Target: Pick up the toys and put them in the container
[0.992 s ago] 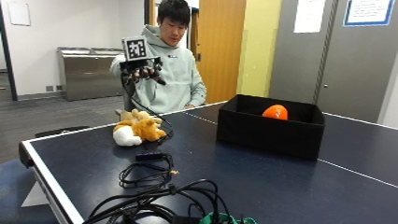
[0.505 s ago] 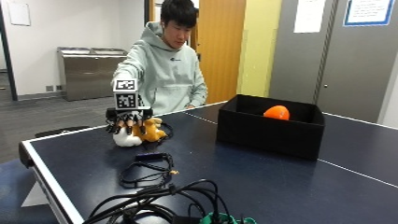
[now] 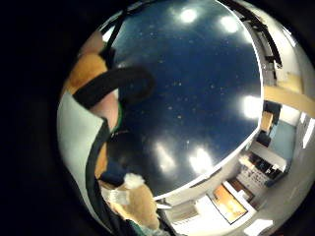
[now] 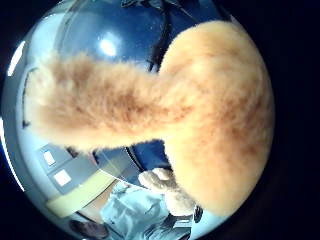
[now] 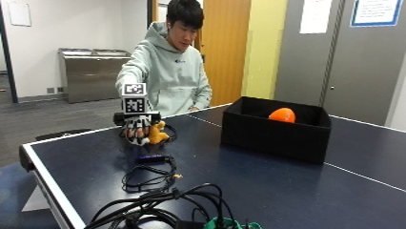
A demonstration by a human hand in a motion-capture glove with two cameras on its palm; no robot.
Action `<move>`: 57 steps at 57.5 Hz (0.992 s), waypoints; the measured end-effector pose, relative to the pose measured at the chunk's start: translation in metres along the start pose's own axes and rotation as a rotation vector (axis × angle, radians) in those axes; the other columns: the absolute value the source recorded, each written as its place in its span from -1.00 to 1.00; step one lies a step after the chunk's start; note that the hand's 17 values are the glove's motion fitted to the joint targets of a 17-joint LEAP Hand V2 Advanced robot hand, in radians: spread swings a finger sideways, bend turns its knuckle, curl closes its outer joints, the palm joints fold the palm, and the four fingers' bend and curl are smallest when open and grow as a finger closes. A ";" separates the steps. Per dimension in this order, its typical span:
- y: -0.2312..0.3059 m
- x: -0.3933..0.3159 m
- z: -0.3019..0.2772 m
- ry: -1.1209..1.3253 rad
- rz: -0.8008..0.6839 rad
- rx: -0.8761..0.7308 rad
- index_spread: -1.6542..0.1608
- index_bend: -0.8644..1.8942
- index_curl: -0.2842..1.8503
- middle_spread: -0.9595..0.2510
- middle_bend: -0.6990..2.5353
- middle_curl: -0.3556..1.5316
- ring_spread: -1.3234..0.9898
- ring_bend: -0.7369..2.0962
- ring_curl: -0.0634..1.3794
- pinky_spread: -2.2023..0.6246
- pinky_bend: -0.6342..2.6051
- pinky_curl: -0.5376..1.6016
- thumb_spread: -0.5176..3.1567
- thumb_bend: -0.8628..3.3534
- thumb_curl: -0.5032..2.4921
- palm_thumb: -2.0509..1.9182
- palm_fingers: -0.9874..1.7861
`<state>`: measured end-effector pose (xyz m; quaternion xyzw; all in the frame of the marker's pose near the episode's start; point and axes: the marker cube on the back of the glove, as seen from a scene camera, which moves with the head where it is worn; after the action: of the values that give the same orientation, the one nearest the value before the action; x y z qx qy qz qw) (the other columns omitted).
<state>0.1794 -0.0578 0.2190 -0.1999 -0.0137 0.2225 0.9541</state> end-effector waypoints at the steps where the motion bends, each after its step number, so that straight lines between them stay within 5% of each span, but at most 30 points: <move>1: 0.001 -0.002 -0.001 0.008 0.001 -0.018 0.48 -0.17 -0.31 0.34 -0.41 -0.39 -0.03 0.07 -0.41 0.35 0.09 -0.13 0.00 -0.49 -0.35 0.33 0.21; 12: 0.026 -0.025 -0.023 0.097 0.008 -0.179 0.47 -0.18 -0.23 0.24 -0.36 -0.33 -0.12 0.14 -0.31 0.31 0.11 -0.09 -0.09 -0.50 -0.30 0.36 0.31; 34: 0.095 -0.119 -0.132 0.204 -0.172 -0.069 0.42 -0.20 -0.05 0.15 -0.32 -0.22 -0.17 0.14 -0.24 0.30 0.11 -0.06 -0.21 -0.54 -0.21 0.39 0.30; 57: 0.135 -0.310 -0.203 0.286 -0.441 -0.012 0.37 -0.24 0.13 0.12 -0.32 -0.13 -0.18 0.14 -0.18 0.30 0.13 -0.05 -0.25 -0.57 -0.15 0.41 0.28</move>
<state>-0.1334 -0.1560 -0.0002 -0.2271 0.0766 -0.0214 0.9706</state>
